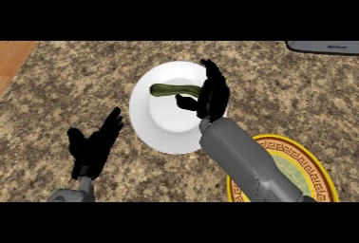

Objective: Pick the squash from the plate and place it in the plate

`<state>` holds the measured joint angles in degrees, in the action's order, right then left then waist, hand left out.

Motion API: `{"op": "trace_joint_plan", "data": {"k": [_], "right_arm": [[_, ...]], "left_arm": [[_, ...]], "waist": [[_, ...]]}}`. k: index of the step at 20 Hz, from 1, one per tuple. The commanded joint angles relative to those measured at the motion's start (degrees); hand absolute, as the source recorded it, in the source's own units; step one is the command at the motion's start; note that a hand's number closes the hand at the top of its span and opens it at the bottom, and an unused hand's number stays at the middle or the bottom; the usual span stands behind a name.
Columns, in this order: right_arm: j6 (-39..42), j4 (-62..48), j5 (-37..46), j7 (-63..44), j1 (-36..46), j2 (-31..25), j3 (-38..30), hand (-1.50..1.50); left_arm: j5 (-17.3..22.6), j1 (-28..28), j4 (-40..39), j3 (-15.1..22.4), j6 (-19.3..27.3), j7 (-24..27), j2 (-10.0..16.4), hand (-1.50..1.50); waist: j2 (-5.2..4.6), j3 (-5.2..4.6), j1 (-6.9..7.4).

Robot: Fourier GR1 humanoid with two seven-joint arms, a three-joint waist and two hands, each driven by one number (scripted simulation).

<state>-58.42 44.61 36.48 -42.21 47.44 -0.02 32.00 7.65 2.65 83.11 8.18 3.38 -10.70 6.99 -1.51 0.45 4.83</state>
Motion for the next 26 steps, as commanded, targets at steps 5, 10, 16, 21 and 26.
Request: {"op": "trace_joint_plan", "data": {"k": [5,10,16,21,26], "right_arm": [[-10.3,5.41,-14.25,18.97,-3.14,0.02,-3.73,-1.5],[-3.79,13.21,-25.43,31.21,-8.67,-0.37,-9.08,-1.5],[8.05,22.16,-33.9,42.82,-20.59,-0.89,-8.73,-1.5],[14.67,35.63,-33.34,42.37,-33.18,-6.14,-2.03,-1.5],[15.25,40.89,-29.81,42.68,-42.98,-10.2,0.99,-1.5]], "left_arm": [[-1.12,-1.87,-3.24,0.05,0.73,0.14,-0.35,0.0],[-2.18,-2.38,-1.91,0.44,2.75,-0.14,-1.82,0.0],[-0.25,-4.88,0.24,-1.66,0.19,-2.17,0.91,0.0],[1.06,-0.62,-3.02,-4.72,1.03,-3.54,0.49,0.0],[-0.29,-7.94,1.04,-3.03,-0.72,-0.84,1.15,0.0]], "waist": [[0.13,-0.25,-1.49],[0.78,-0.28,-3.49],[1.4,-0.38,-4.52],[1.64,-0.46,-5.68],[1.71,-0.47,-5.25]]}}
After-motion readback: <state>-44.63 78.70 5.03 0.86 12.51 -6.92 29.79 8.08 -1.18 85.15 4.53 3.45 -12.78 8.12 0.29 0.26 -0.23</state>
